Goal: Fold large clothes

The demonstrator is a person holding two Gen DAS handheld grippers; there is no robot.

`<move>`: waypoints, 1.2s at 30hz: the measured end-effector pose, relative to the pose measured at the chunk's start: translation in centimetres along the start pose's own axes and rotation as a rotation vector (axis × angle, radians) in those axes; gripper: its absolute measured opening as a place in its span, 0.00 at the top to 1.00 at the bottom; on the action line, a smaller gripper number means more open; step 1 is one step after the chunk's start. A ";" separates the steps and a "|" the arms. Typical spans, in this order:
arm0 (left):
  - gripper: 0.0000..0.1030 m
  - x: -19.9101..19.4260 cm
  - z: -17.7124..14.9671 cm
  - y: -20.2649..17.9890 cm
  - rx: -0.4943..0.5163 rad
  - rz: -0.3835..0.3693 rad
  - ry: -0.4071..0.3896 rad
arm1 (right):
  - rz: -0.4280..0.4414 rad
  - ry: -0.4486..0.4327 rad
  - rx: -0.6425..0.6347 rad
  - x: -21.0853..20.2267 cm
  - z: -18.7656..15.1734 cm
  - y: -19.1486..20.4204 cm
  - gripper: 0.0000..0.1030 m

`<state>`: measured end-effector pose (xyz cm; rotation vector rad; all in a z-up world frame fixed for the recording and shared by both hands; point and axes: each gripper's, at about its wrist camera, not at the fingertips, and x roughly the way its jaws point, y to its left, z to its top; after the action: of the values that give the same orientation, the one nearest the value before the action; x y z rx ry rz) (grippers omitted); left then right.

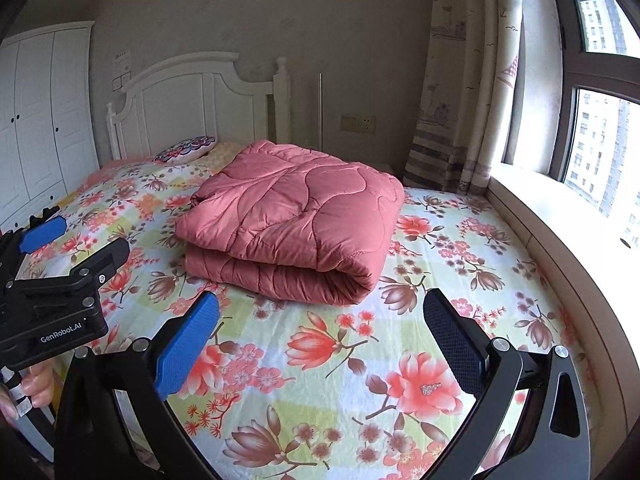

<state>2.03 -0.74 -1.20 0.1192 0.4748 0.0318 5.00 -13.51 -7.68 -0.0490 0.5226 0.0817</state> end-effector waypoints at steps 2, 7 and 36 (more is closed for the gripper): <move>0.02 0.0 0.0 0.1 -0.003 0.000 0.001 | 0.004 0.003 -0.006 0.1 -0.1 0.2 0.05; 0.02 0.1 -0.1 0.0 -0.003 -0.003 0.006 | 0.007 0.006 -0.006 0.2 -0.2 0.3 0.05; 0.02 0.0 -0.1 -0.2 -0.005 -0.001 0.008 | 0.016 0.019 0.005 0.5 -0.5 0.7 0.05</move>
<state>1.96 -0.91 -1.30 0.1142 0.4832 0.0328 5.09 -12.79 -8.36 -0.0402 0.5424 0.0958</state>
